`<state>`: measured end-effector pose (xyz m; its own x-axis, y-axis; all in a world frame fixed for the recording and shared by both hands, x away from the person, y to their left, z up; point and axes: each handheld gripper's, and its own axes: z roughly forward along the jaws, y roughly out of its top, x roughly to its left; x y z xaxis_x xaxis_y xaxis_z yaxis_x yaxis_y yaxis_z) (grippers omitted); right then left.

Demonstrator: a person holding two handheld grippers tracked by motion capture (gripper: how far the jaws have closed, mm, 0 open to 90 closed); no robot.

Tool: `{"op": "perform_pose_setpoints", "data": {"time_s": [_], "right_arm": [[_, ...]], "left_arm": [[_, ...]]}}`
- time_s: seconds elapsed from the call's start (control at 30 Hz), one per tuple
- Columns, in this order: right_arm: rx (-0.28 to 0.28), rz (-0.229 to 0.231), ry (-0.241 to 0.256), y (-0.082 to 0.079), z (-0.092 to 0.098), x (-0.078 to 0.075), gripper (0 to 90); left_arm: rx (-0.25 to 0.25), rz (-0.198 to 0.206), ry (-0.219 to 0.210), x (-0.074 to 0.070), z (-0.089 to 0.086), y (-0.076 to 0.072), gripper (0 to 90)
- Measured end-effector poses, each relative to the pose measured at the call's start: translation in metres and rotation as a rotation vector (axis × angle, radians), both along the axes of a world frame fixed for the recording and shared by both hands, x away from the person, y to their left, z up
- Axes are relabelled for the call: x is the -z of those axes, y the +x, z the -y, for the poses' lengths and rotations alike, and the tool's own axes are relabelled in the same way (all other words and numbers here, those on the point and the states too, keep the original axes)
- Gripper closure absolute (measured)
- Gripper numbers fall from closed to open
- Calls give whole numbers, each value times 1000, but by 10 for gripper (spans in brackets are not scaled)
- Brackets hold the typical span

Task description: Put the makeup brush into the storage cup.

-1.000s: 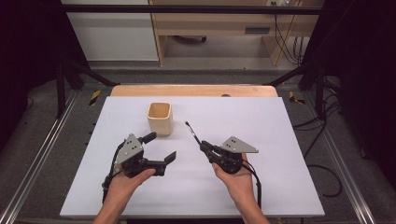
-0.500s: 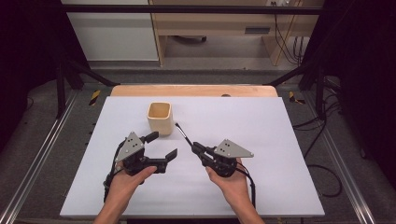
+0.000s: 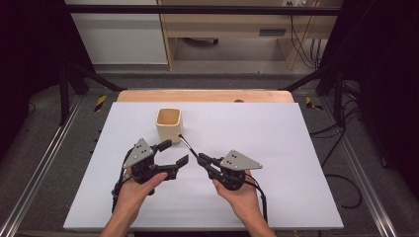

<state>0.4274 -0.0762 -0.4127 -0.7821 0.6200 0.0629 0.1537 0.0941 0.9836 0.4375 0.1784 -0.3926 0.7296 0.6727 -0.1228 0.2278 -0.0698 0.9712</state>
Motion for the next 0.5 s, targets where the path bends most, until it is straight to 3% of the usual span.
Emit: {"op": "perform_pose_setpoints", "data": {"time_s": [0.5], "right_arm": [[-23,3,-23,-2,-8,3,840]], "left_arm": [[38,-46,-27,2,1,1,388]]}}
